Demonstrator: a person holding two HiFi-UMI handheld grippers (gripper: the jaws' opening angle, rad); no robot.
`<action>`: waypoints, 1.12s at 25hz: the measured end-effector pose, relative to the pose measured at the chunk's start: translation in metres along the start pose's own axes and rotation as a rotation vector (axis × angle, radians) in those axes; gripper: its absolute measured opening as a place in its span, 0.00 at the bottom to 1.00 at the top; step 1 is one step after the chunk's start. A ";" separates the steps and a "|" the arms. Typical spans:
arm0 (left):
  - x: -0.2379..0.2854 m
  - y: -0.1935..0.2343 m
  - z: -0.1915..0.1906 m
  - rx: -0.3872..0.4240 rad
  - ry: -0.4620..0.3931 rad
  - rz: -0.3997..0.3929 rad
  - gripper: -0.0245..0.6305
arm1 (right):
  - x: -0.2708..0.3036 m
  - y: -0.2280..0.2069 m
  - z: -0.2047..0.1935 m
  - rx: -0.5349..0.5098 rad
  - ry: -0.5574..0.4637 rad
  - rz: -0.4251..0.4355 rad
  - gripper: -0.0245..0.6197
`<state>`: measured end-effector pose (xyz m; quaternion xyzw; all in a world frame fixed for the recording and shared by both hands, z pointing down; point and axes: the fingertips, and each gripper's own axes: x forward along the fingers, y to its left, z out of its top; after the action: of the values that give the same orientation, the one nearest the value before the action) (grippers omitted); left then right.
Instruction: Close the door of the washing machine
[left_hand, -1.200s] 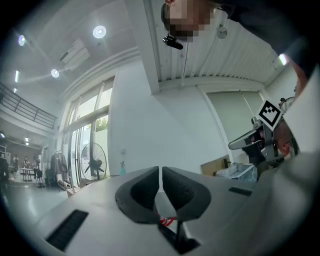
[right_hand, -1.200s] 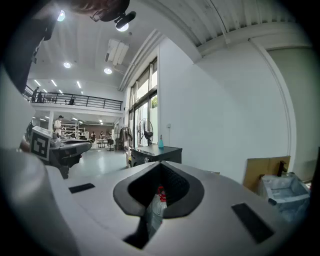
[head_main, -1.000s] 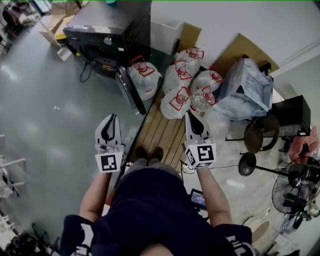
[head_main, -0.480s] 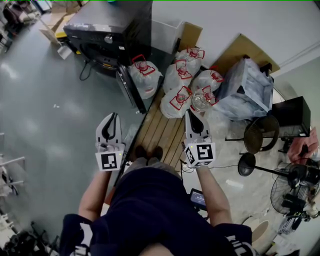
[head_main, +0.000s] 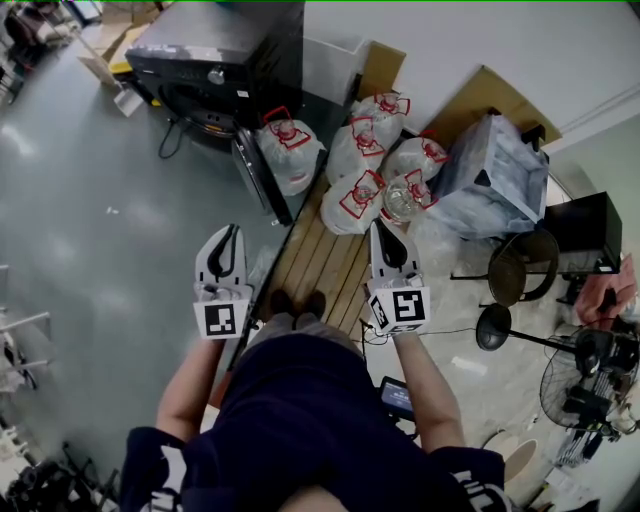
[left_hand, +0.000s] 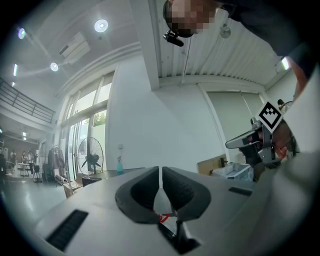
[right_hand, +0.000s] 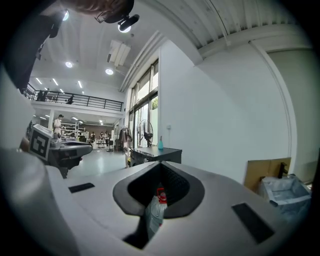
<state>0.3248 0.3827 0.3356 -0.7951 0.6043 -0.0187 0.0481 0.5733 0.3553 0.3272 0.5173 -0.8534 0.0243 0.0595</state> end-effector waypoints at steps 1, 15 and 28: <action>0.001 0.000 -0.002 0.003 0.001 -0.004 0.10 | 0.001 0.000 -0.001 0.002 0.001 0.000 0.07; 0.030 -0.023 -0.068 0.029 0.133 -0.059 0.10 | -0.004 -0.010 -0.024 0.026 0.052 -0.008 0.07; 0.054 -0.057 -0.141 0.028 0.274 -0.078 0.10 | -0.014 -0.025 -0.052 0.057 0.112 0.008 0.07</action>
<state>0.3814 0.3377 0.4800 -0.8072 0.5736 -0.1372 -0.0245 0.6058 0.3615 0.3768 0.5132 -0.8498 0.0776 0.0922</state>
